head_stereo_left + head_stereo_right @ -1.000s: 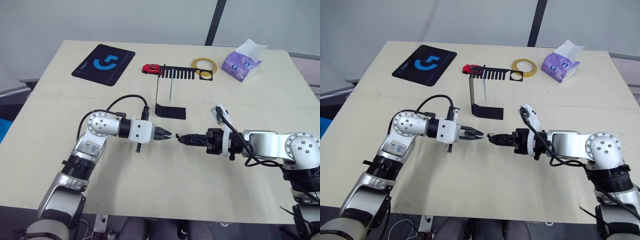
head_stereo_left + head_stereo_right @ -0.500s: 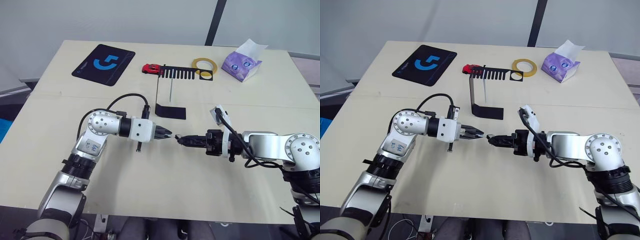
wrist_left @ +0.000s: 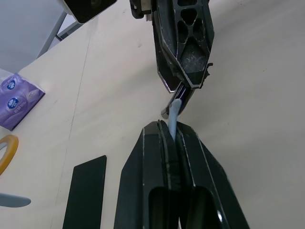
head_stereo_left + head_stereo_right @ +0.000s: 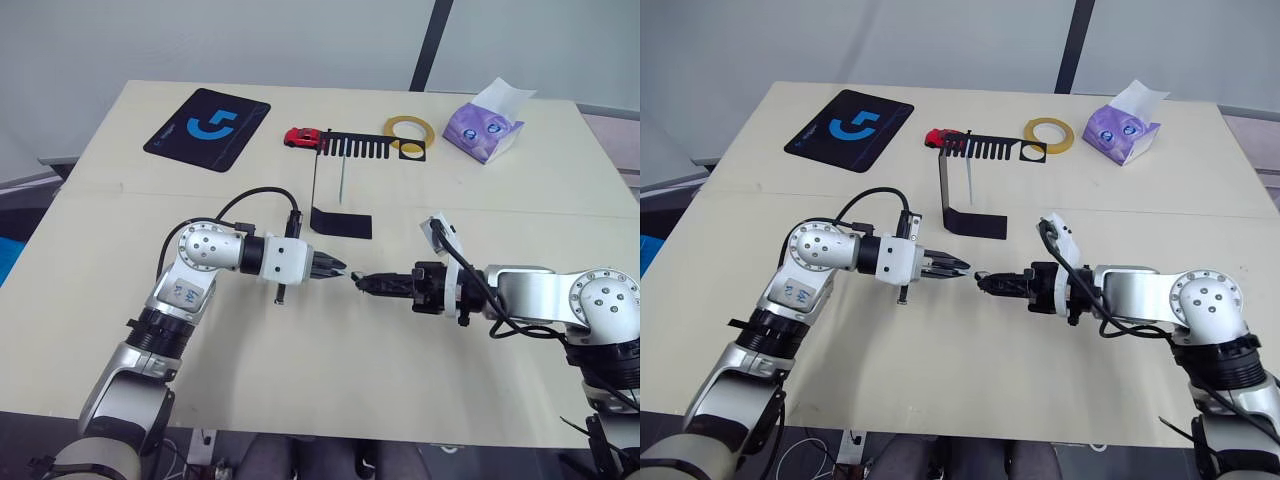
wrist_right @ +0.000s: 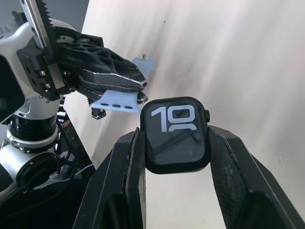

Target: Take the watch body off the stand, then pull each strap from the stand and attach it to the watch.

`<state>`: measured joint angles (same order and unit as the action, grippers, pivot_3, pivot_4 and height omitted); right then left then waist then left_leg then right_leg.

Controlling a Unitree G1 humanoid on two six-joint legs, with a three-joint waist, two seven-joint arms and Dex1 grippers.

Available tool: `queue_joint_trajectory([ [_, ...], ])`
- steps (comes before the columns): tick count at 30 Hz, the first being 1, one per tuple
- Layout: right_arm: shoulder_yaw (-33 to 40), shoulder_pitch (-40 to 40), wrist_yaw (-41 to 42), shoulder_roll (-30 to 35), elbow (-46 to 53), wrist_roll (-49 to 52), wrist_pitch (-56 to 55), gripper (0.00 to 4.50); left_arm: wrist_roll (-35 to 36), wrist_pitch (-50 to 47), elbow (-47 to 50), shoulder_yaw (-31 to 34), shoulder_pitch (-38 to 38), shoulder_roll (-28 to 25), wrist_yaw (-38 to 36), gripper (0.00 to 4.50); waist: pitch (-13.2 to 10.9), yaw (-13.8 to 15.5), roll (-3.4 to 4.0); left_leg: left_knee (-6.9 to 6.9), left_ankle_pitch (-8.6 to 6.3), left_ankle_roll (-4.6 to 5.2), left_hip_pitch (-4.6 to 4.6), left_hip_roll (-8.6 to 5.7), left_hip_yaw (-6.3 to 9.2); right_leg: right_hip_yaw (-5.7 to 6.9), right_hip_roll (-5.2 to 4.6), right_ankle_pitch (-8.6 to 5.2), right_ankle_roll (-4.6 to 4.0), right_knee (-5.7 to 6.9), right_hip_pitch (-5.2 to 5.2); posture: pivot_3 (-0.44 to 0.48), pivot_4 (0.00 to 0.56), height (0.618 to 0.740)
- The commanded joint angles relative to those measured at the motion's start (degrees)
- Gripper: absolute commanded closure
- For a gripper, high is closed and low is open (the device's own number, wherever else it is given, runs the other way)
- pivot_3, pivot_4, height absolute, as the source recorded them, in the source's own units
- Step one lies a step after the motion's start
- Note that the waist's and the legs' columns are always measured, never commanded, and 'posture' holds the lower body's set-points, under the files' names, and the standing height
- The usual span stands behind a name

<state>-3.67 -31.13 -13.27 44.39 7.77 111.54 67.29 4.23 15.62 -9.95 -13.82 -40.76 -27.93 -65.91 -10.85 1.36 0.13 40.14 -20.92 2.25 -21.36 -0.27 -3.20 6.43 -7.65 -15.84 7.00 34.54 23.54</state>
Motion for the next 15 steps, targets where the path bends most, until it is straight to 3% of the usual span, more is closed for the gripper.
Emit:
queue_joint_trajectory([
  [1,1.51,-0.21,0.29,1.03,0.98,1.46,-0.82,3.0,0.36,0.46,0.56,0.62,-0.99,-0.42,0.46,4.5,0.0,0.0,0.0,0.0,0.0,0.0,0.0,0.0,0.0,0.0,0.0,0.0,0.0,0.0,0.0,0.0,0.15,0.738],
  [15,2.31,-0.82,0.31,-0.68,0.69,1.46,-1.7,3.0,0.27,0.47,0.36,0.56,-0.83,-0.31,0.76,4.5,0.0,0.01,0.0,0.0,0.0,0.0,0.0,0.0,0.0,0.01,0.0,0.0,0.0,0.0,0.0,0.0,0.15,0.738],
])
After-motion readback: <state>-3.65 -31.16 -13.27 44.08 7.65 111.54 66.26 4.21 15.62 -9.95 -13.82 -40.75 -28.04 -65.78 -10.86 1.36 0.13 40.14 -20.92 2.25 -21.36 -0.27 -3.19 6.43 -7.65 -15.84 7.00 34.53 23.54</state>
